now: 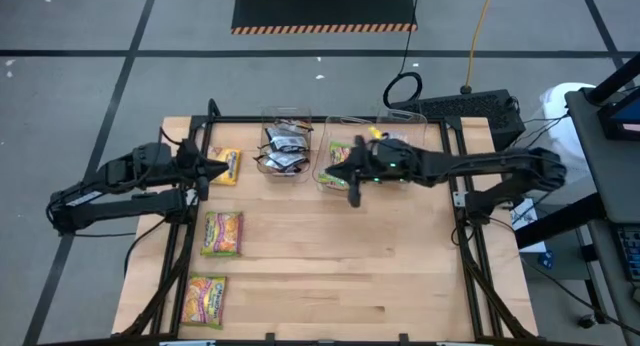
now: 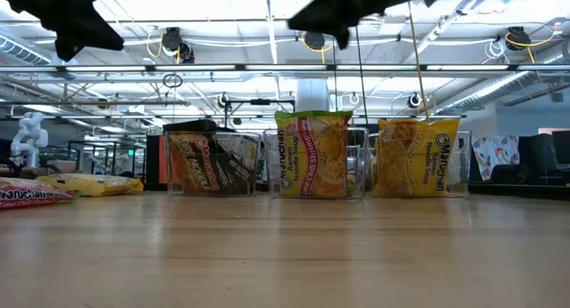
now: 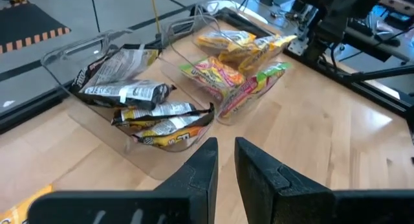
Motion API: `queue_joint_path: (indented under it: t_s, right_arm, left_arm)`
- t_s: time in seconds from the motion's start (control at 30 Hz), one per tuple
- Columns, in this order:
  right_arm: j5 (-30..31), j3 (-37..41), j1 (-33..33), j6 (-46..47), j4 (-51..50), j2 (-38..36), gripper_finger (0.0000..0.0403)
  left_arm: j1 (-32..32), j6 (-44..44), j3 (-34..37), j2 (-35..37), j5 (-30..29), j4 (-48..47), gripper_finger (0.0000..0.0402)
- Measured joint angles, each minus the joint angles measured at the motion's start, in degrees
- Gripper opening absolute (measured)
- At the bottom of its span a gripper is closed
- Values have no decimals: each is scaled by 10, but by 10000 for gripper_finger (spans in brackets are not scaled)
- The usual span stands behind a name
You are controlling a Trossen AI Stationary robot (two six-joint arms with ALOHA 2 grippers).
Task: Sort Maruchan noodles
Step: Put the green noodle pack into the middle transparent bin
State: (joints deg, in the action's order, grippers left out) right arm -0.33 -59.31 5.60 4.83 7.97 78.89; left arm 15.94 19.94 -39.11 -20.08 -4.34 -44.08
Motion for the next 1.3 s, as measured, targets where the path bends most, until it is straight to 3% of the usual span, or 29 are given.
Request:
queue_joint_path:
  t_s: [0.37, 0.47, 0.67, 0.83, 0.9, 0.97, 1.07, 1.3]
  right_arm:
    - [-30, -208, -6, -88, -38, 188, 0]
    - [-30, -247, -7, -90, -34, 232, 0]
    - [-30, -261, -15, -94, -28, 278, 0]
    - [-30, -261, -20, -118, -24, 279, 0]
    - [-30, -261, -20, -120, -24, 279, 0]
    - [-30, -261, -20, -127, -25, 279, 0]
    - [-28, -261, -20, -146, -21, 277, 0]
    - [-28, -260, -20, -150, -21, 277, 0]
  left_arm:
    - [0, 0, 0, 27, 5, -5, 58]
    - [0, -4, 0, 43, 31, -21, 58]
    - [0, 13, 0, 60, 106, -98, 58]
    - [0, 24, -9, 56, 154, -236, 58]
    - [0, 42, -15, 55, 163, -297, 58]
    - [0, 57, -27, 54, 163, -296, 58]
    - [0, 99, -34, 55, 163, -300, 58]
    - [0, 324, -35, 44, 114, -290, 58]
